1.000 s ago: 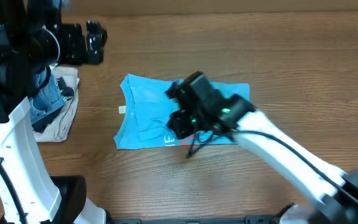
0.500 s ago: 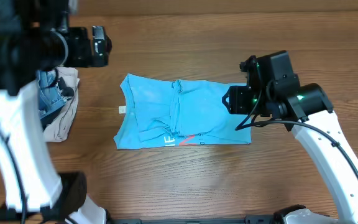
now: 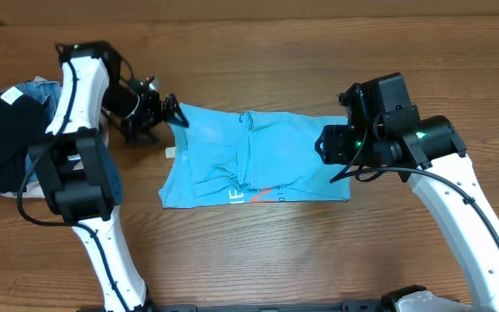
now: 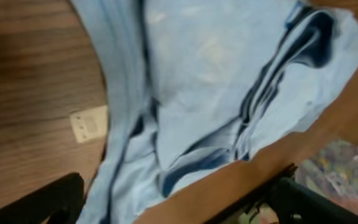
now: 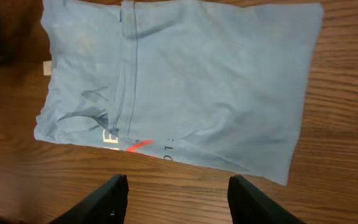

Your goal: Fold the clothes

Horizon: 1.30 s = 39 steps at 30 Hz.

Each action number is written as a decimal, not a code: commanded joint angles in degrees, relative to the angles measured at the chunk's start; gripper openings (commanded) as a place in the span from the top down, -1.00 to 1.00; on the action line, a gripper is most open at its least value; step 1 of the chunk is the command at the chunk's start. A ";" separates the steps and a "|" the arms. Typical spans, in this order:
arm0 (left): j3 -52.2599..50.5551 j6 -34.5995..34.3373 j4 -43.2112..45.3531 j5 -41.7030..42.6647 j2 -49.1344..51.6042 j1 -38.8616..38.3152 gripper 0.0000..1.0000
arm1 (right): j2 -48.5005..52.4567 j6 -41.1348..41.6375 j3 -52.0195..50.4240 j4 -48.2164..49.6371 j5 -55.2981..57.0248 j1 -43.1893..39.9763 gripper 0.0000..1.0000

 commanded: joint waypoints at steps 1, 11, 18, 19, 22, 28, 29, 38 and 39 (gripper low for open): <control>-8.28 3.19 5.81 -0.63 -1.22 -0.17 -1.00 | -0.35 -0.20 0.87 0.13 1.09 -0.17 -0.11; -23.78 7.56 23.58 -1.81 -1.18 -2.45 -1.00 | -0.24 -0.17 0.87 -0.50 1.70 -0.17 -0.14; -37.07 7.54 35.87 2.08 -1.18 -2.71 -0.99 | -0.24 -0.17 0.87 -1.40 1.70 -0.17 -0.14; -38.21 7.54 36.35 2.05 -1.18 -2.69 -0.99 | -0.24 -0.17 0.87 -1.40 1.70 -0.17 -0.13; -40.59 7.56 37.33 2.08 -1.18 -2.71 -0.89 | -0.24 -0.17 0.87 -1.31 1.70 -0.17 -0.13; -45.33 5.46 37.44 -0.31 -1.18 0.81 -1.00 | -0.24 -0.20 0.87 -2.14 1.73 -0.17 -0.12; -45.70 4.81 37.53 -0.26 -1.20 1.97 -1.00 | -0.24 -0.20 0.87 -2.14 1.73 -0.17 -0.12; -47.15 5.77 37.83 1.25 -1.20 7.80 -1.00 | -0.24 -0.17 0.87 -1.33 1.70 -0.17 -0.12; -47.54 5.73 38.80 1.22 -1.18 6.16 -1.00 | -0.24 -0.17 0.87 -1.25 1.70 -0.17 -0.12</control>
